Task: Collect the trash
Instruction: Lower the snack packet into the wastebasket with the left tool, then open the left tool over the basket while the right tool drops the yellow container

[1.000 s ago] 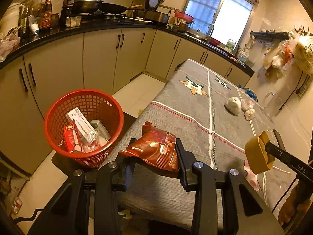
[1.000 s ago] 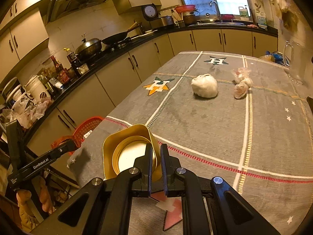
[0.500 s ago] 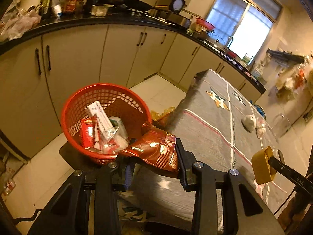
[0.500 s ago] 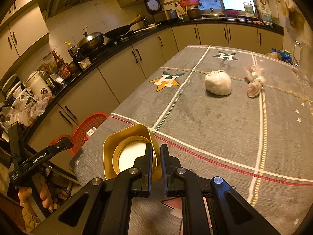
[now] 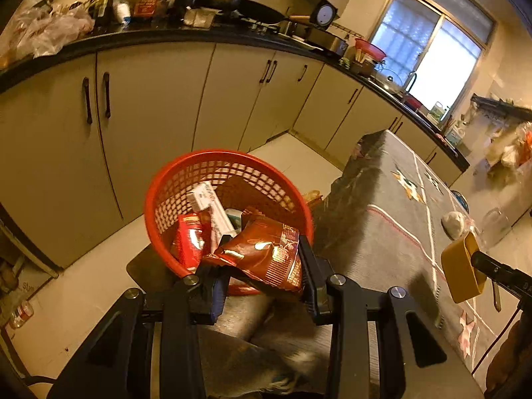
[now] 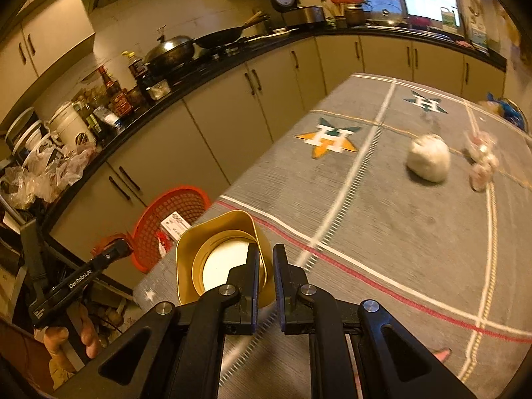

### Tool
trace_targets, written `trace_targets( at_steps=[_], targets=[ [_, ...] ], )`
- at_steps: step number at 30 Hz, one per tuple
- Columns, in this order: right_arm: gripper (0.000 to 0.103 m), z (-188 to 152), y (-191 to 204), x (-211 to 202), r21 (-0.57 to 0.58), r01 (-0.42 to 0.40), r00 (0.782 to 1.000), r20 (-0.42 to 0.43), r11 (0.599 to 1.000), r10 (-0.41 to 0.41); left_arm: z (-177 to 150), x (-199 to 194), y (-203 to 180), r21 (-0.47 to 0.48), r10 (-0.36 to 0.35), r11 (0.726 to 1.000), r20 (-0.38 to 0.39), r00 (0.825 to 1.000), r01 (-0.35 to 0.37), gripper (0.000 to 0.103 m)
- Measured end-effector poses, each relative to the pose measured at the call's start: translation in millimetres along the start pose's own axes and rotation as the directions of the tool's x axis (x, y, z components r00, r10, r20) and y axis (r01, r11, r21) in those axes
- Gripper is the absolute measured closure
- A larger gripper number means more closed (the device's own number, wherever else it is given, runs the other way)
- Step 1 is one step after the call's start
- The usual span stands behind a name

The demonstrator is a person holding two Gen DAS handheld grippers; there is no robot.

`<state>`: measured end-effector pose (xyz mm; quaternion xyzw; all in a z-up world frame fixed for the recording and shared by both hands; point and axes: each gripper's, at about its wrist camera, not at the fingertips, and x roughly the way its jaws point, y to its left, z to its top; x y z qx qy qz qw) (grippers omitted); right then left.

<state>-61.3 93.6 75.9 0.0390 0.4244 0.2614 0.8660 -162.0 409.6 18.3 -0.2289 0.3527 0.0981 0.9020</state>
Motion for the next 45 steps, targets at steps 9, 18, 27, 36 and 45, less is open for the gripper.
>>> trace_targets(
  at_steps=[9, 18, 27, 36, 45],
  targets=[
    [0.093, 26.8, 50.3, 51.4, -0.058, -0.067, 0.997, -0.052, 0.996, 0.064, 24.2, 14.9, 24.0, 0.032, 0.081, 0.996, 0.015, 0.997, -0.082, 0.067],
    [0.093, 47.6, 87.5, 93.5, -0.09, -0.109, 0.992, -0.078, 0.99, 0.103, 40.7, 30.3, 28.9, 0.081, 0.123, 0.989, 0.011, 0.992, -0.123, 0.067],
    [0.093, 55.5, 99.3, 123.7, -0.091, -0.113, 0.99, -0.095, 0.989, 0.104, 48.6, 47.0, 31.7, 0.099, 0.132, 0.986, -0.002, 0.991, -0.132, 0.067],
    [0.093, 58.7, 97.4, 156.4, -0.051, -0.118, 0.986, -0.128, 0.992, 0.11, 52.9, 68.0, 31.6, 0.099, 0.124, 0.988, -0.041, 0.991, -0.119, 0.067],
    [0.09, 55.7, 97.8, 178.9, -0.035, -0.122, 0.983, -0.14, 0.992, 0.116, 56.8, 76.0, 33.0, 0.082, 0.111, 0.991, -0.046, 0.993, -0.107, 0.063]
  ],
)
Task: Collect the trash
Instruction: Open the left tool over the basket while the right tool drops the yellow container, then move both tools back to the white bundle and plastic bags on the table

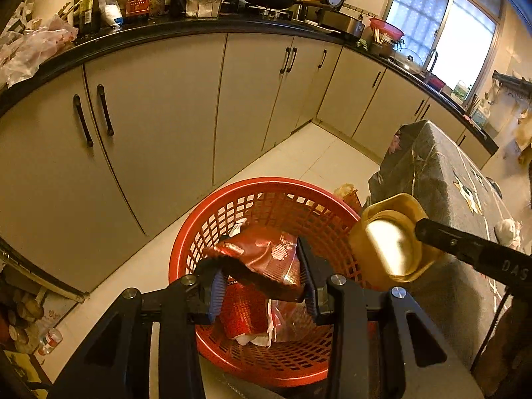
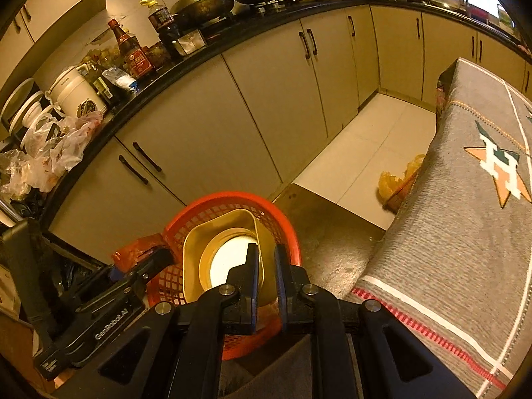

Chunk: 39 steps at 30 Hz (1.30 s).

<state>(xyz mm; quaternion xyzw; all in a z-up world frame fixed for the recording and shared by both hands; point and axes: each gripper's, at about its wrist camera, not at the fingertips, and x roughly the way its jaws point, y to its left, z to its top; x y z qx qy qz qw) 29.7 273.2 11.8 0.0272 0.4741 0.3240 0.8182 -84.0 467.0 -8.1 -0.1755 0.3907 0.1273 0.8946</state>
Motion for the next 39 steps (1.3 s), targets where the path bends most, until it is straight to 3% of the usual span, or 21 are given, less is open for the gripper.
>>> trace_targets(
  at_steps=[4, 6, 10, 20, 27, 32, 39],
  targets=[
    [0.073, -0.8, -4.8, -1.7, 0.027, -0.017, 1.0, 0.014, 0.999, 0.016, 1.3, -4.4, -2.5, 0.001, -0.009, 1.0, 0.003, 1.0, 0.009, 0.055],
    [0.068, -0.9, -4.9, -7.8, 0.02, -0.012, 0.999, 0.033, 1.0, 0.011, 1.2, -8.6, -4.5, 0.002, -0.002, 1.0, 0.013, 1.0, 0.002, 0.047],
    [0.057, -2.3, -12.9, -27.4, 0.034, -0.019, 0.998, 0.064, 0.999, 0.017, 2.0, -22.6, -6.7, -0.018, -0.006, 1.0, 0.034, 0.999, 0.007, 0.042],
    [0.048, -25.1, -66.6, -101.0, 0.129, -0.02, 0.988, 0.154, 0.991, 0.0, 0.9, -57.9, -39.5, 0.003, -0.013, 1.0, 0.059, 0.998, 0.013, 0.038],
    [0.039, -48.0, -113.1, -168.3, 0.187, 0.001, 0.97, 0.237, 0.982, -0.046, -4.3, -82.6, -99.9, 0.103, -0.068, 0.993, 0.073, 0.995, 0.06, 0.031],
    [0.032, -72.6, -158.2, -221.0, 0.232, 0.072, 0.946, 0.291, 0.97, -0.14, -11.0, -94.2, -153.2, 0.184, -0.123, 0.977, 0.073, 0.99, 0.108, 0.027],
    [0.026, -108.2, -238.4, -277.1, 0.362, 0.172, 0.915, 0.286, 0.916, -0.285, -20.8, -85.4, -223.6, 0.225, -0.239, 0.945, -0.013, 0.971, 0.235, 0.026]
  ],
)
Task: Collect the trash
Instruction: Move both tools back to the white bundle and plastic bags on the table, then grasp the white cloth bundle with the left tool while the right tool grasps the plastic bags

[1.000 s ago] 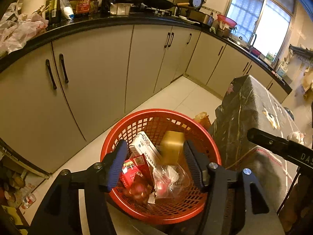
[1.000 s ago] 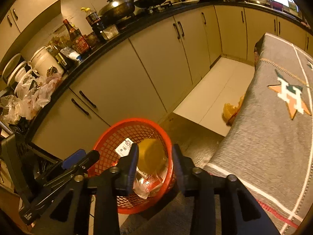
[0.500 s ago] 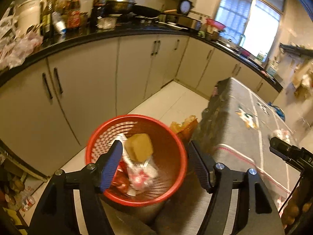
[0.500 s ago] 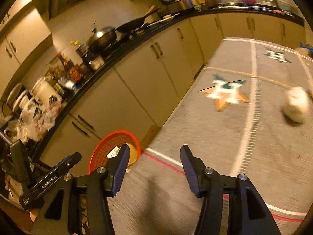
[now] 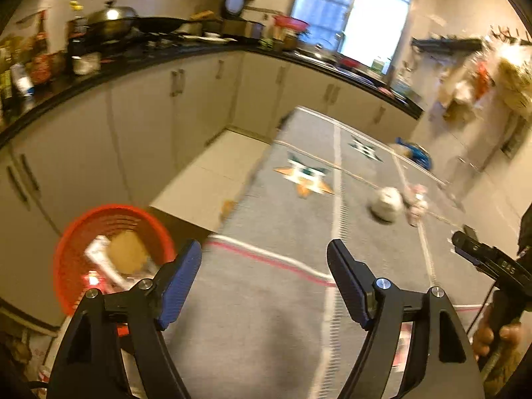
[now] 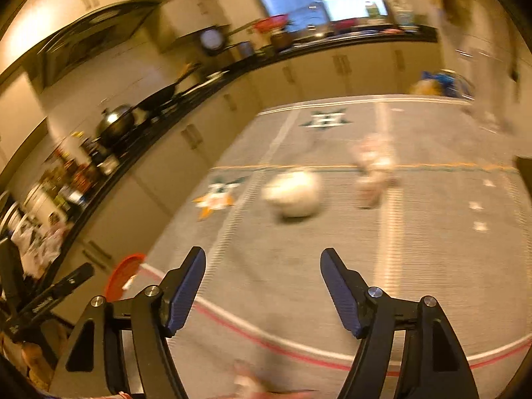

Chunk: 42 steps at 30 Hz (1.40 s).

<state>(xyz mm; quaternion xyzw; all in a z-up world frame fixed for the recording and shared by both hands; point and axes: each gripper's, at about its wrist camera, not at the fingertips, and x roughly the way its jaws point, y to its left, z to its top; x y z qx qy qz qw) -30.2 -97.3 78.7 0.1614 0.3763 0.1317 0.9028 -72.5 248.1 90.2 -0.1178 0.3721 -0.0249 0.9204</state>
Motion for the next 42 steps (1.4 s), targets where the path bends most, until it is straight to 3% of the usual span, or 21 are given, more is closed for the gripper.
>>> trace_targets(
  at_steps=[6, 11, 20, 24, 30, 35, 37, 38, 39, 42],
  targets=[
    [0.026, 17.2, -60.4, -7.3, 0.085, 0.07, 0.997, 0.026, 0.994, -0.073, 3.4, 27.0, -64.2, 0.141, -0.021, 0.99, -0.048, 0.999, 0.027, 0.026],
    [0.026, 37.1, -76.8, 11.1, 0.121, 0.084, 0.996, 0.032, 0.989, -0.088, 14.9, 50.9, -110.7, 0.241, -0.044, 0.969, -0.067, 0.997, 0.059, 0.026],
    [0.027, 63.4, -85.8, 64.1, 0.165, 0.11, 0.993, 0.017, 0.98, -0.114, 40.4, 115.8, -155.8, 0.198, -0.1, 0.971, -0.185, 0.978, 0.137, 0.026],
    [0.034, 62.5, -94.5, 75.6, 0.141, 0.137, 0.99, 0.005, 0.981, -0.139, 43.3, 147.8, -174.0, 0.209, -0.106, 0.966, -0.22, 0.97, 0.153, 0.026],
    [0.036, 64.6, -104.8, 90.8, 0.151, 0.091, 0.996, -0.009, 0.984, -0.091, 44.7, 186.6, -192.1, 0.236, -0.095, 0.959, -0.246, 0.965, 0.155, 0.026],
    [0.047, 62.6, -107.1, 99.1, 0.139, 0.06, 0.998, -0.016, 0.988, -0.058, 40.8, 205.8, -198.5, 0.231, -0.096, 0.959, -0.276, 0.956, 0.163, 0.027],
    [0.059, 61.6, -108.1, 99.7, 0.134, 0.067, 0.998, -0.016, 0.989, -0.066, 38.0, 207.1, -201.4, 0.233, -0.093, 0.959, -0.276, 0.957, 0.16, 0.037],
    [0.061, 61.5, -108.9, 100.3, 0.137, 0.066, 0.998, -0.017, 0.988, -0.065, 35.7, 207.2, -202.7, 0.24, -0.082, 0.959, -0.279, 0.957, 0.152, 0.053],
    [0.066, 61.1, -110.4, 100.8, 0.145, 0.057, 0.998, -0.019, 0.988, -0.055, 33.9, 207.0, -204.0, 0.247, -0.07, 0.959, -0.28, 0.957, 0.143, 0.06],
    [0.073, 59.7, -112.4, 98.1, 0.153, 0.055, 0.998, -0.015, 0.987, -0.053, 28.3, 197.7, -205.9, 0.237, -0.069, 0.962, -0.264, 0.962, 0.134, 0.065]
  ],
)
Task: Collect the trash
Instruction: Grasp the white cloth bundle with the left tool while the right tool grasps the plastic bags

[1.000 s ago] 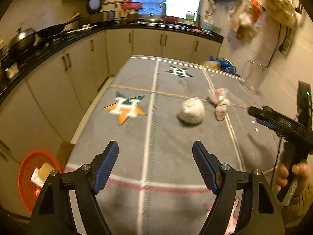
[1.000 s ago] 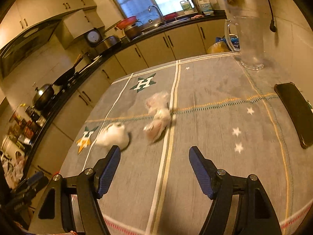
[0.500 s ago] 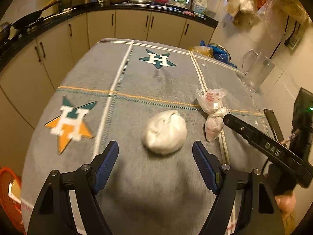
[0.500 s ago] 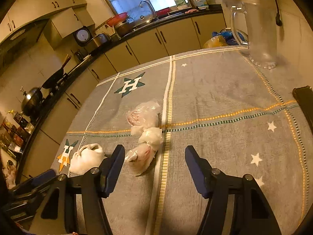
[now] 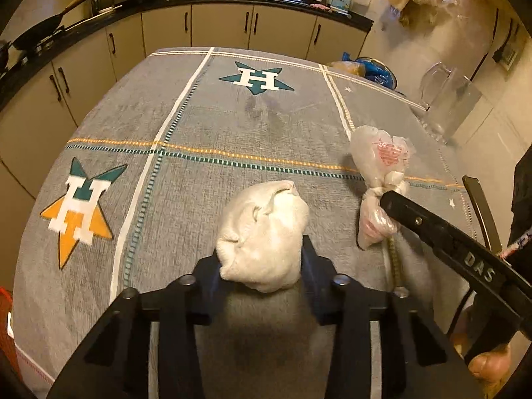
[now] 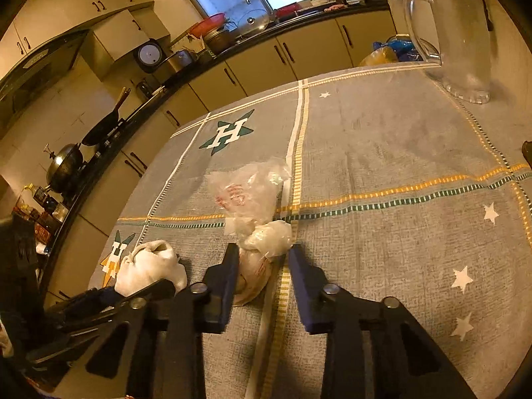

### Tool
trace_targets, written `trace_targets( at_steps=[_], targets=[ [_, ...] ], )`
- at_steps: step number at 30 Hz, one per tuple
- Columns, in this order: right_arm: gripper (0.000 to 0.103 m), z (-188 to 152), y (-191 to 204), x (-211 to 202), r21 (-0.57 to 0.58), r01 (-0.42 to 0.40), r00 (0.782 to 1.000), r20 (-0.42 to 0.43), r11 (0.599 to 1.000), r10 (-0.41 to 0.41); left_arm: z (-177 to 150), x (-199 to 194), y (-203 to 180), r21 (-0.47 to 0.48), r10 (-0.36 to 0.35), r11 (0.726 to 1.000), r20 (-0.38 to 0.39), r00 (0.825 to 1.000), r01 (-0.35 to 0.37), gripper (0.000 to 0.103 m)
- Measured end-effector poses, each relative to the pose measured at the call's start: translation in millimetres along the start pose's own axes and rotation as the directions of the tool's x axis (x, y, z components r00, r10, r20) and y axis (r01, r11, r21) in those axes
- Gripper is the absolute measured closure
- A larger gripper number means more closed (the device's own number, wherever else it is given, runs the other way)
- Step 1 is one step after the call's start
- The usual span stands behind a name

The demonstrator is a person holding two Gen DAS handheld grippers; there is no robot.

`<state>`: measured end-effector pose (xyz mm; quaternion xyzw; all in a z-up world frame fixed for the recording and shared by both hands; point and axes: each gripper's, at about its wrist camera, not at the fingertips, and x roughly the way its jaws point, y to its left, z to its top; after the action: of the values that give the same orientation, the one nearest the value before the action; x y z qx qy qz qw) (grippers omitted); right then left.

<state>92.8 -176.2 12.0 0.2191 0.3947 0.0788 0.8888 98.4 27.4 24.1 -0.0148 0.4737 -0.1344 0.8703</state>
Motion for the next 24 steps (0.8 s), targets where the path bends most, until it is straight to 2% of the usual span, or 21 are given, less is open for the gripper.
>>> trace_targets(
  at_steps=[1, 2, 5, 9, 10, 11, 18, 20, 21, 22, 23, 24],
  targets=[
    [0.074, -0.4, -1.0, -1.2, 0.004, 0.0, 1.0, 0.002, 1.0, 0.0, -2.9, -4.2, -1.4, -0.001, 0.001, 1.0, 0.009, 1.0, -0.001, 0.065],
    [0.078, -0.8, -2.4, -2.5, 0.008, 0.0, 1.0, 0.003, 1.0, 0.0, -6.5, -10.0, -3.2, 0.001, 0.006, 1.0, 0.021, 1.0, -0.006, 0.065],
    [0.078, -0.6, -5.5, -6.6, 0.018, 0.004, 1.0, 0.012, 1.0, -0.004, -18.0, -32.7, -9.7, 0.019, 0.017, 1.0, 0.068, 0.998, -0.018, 0.065],
    [0.079, -1.5, -5.0, -12.9, 0.021, -0.001, 1.0, 0.022, 1.0, 0.0, -33.8, -65.1, -10.6, 0.0, -0.009, 1.0, 0.118, 0.993, 0.01, 0.065],
    [0.081, -1.9, -4.7, -15.1, 0.019, -0.003, 1.0, 0.027, 1.0, 0.003, -38.7, -73.5, -9.5, -0.009, -0.021, 1.0, 0.128, 0.991, 0.023, 0.065],
    [0.091, -1.9, -3.2, -17.3, 0.014, -0.005, 1.0, 0.03, 1.0, 0.004, -43.8, -81.3, -8.1, -0.018, -0.028, 0.999, 0.137, 0.99, 0.031, 0.065],
    [0.091, -4.6, 7.2, -25.3, -0.048, -0.008, 0.999, 0.044, 0.999, 0.01, -71.2, -109.1, 0.2, -0.063, -0.011, 0.998, 0.165, 0.986, 0.021, 0.065],
    [0.076, -8.4, 11.4, -23.6, -0.072, 0.008, 0.999, 0.047, 0.997, -0.005, -78.0, -114.4, 5.6, -0.084, -0.006, 0.996, 0.161, 0.987, 0.019, 0.065],
    [0.047, -10.4, 13.6, -22.2, -0.083, 0.018, 0.998, 0.053, 0.996, -0.014, -80.8, -115.7, 7.8, -0.094, -0.006, 0.995, 0.16, 0.987, 0.021, 0.065],
    [0.034, -11.4, 14.1, -22.3, -0.088, 0.022, 0.998, 0.067, 0.996, -0.016, -83.4, -117.3, 10.8, -0.107, -0.006, 0.994, 0.158, 0.987, 0.023, 0.065],
    [0.025, -12.9, 15.8, -22.9, -0.098, 0.035, 0.996, 0.085, 0.995, -0.026, -85.9, -118.8, 13.3, -0.12, -0.005, 0.993, 0.157, 0.988, 0.024, 0.065],
    [0.025, -13.3, 20.0, -22.1, -0.121, 0.053, 0.995, 0.095, 0.991, -0.042, -87.7, -119.6, 15.6, -0.131, -0.004, 0.991, 0.154, 0.988, 0.025, 0.065]
  ],
)
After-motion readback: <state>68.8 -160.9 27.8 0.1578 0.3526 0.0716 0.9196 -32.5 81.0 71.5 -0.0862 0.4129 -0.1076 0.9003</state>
